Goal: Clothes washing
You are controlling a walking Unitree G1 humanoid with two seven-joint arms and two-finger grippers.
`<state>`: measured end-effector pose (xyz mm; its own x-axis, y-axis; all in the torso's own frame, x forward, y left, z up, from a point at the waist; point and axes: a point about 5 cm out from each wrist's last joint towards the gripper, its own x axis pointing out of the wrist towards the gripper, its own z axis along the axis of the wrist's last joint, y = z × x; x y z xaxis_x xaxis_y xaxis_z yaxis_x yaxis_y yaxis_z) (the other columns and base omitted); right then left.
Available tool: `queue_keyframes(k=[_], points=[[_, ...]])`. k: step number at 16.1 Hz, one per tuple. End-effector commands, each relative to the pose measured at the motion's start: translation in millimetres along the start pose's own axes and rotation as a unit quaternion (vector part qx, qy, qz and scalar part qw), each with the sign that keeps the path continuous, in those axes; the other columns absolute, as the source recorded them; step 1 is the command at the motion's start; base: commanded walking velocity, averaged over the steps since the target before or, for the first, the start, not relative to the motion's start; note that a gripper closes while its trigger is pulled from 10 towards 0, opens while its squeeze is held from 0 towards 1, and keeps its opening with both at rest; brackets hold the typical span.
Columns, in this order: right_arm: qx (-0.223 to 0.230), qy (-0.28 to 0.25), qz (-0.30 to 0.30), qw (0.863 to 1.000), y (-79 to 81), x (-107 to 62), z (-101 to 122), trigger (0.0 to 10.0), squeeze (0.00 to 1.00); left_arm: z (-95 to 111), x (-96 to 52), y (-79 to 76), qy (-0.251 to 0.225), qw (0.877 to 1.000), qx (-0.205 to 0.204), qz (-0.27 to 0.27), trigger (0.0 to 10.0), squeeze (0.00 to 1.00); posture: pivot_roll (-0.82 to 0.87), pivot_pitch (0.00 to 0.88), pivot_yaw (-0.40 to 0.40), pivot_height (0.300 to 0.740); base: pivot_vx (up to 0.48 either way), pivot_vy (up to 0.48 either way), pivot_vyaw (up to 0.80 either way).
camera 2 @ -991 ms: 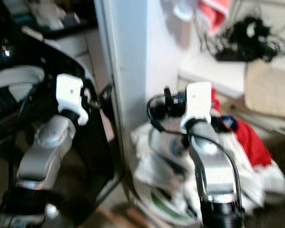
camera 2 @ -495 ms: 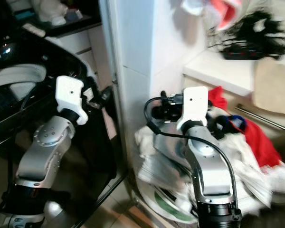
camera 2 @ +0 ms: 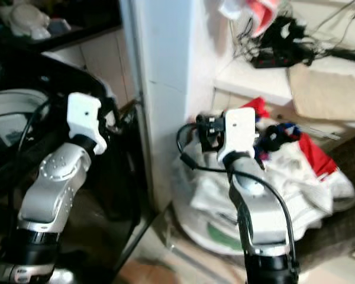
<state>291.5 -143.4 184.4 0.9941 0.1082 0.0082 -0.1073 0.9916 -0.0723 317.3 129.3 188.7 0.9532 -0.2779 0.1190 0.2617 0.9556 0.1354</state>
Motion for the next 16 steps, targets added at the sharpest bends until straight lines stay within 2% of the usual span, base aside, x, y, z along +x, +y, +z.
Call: queue_keyframes(k=[1,3,7,9,12,13,16], points=[[-0.002,0.002,-0.006,1.000,-4.7,-1.1,0.3,10.0,0.00,2.4,2.2,-3.6,0.001,1.000,0.026,-0.004,10.0,0.00,-0.08,0.000,0.039,0.740,0.000,-0.480,0.00],[-0.003,0.001,-0.006,1.000,-4.6,-0.7,0.7,10.0,0.00,1.8,2.5,-6.0,-0.001,0.998,0.057,-0.003,10.0,0.00,-0.08,0.000,0.039,0.740,0.000,-0.480,0.00],[-0.006,0.000,-0.007,1.000,-6.0,-0.2,1.5,10.0,0.00,1.8,3.4,-5.9,0.000,0.999,0.043,0.005,10.0,0.00,-0.08,0.000,0.039,0.740,0.000,-0.480,0.00],[-0.008,-0.001,-0.008,1.000,-6.6,0.2,1.9,10.0,0.00,2.2,4.0,-3.9,-0.001,1.000,0.010,0.014,10.0,0.00,-0.08,0.000,0.037,0.740,0.000,0.000,0.00],[-0.025,-0.004,-0.009,1.000,-8.2,1.3,3.5,10.0,0.00,1.7,4.0,-2.9,0.002,1.000,0.017,0.014,10.0,0.00,-0.08,0.000,0.037,0.740,0.000,0.000,0.00],[-0.039,0.000,-0.013,0.999,-10.0,1.8,2.9,10.0,0.00,0.9,2.6,-3.7,0.000,1.000,0.015,0.009,10.0,0.00,-0.08,0.000,0.036,0.740,0.270,0.000,0.00],[-0.044,0.002,-0.019,0.999,-12.2,2.1,2.1,10.0,0.00,0.9,2.7,-3.9,0.001,1.000,0.011,0.011,10.0,0.00,-0.08,0.000,0.036,0.740,0.340,0.000,0.00]])
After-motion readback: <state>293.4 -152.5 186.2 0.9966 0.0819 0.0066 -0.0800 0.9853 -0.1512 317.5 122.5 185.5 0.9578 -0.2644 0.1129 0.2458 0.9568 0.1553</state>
